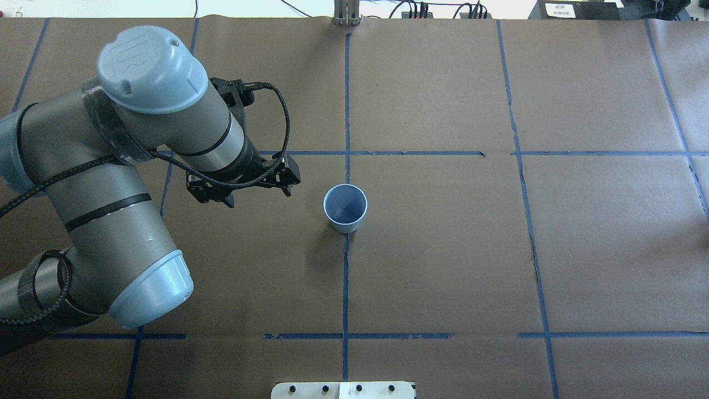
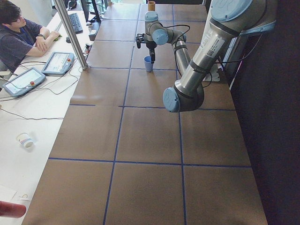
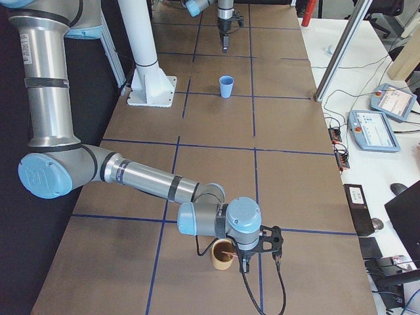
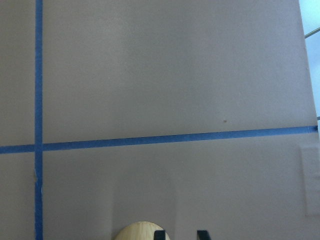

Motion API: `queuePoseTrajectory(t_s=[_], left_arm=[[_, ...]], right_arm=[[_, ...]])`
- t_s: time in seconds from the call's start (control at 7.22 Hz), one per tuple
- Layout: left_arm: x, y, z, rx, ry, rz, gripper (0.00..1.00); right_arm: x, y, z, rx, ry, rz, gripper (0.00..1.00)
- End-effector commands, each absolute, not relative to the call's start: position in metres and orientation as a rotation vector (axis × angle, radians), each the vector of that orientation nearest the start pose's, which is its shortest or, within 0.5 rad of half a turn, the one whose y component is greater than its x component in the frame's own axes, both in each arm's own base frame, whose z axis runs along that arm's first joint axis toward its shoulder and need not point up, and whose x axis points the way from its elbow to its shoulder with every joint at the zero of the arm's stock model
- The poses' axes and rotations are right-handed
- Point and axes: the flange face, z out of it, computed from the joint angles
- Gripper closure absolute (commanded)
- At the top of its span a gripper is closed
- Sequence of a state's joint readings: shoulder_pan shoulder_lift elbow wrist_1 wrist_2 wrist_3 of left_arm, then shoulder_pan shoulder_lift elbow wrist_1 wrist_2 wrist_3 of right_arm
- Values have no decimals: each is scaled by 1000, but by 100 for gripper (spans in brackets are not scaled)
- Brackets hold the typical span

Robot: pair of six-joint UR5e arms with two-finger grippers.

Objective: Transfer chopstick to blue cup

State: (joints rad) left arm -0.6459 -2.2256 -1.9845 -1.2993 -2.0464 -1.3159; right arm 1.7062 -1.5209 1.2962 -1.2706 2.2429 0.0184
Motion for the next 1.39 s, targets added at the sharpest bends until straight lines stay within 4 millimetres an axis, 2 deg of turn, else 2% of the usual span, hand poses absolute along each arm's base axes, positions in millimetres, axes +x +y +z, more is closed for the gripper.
queuePoseTrajectory(t_s=[0.0, 0.28, 0.69, 0.83, 1.11, 1.25], left_arm=[[411, -420, 147, -76, 899, -193, 0], [412, -418, 147, -80, 899, -200, 0], [411, -414, 144, -86, 906, -210, 0], [411, -414, 143, -85, 907, -210, 0], [411, -414, 143, -87, 908, -209, 0], [411, -414, 143, -87, 908, -209, 0]], right_arm=[[144, -493, 745, 114, -660, 131, 77], [146, -491, 746, 114, -661, 136, 82], [171, -488, 737, 148, -659, 179, 96], [179, -487, 731, 166, -658, 190, 96], [203, -485, 699, 235, -645, 218, 96], [205, -486, 696, 236, -644, 229, 96]])
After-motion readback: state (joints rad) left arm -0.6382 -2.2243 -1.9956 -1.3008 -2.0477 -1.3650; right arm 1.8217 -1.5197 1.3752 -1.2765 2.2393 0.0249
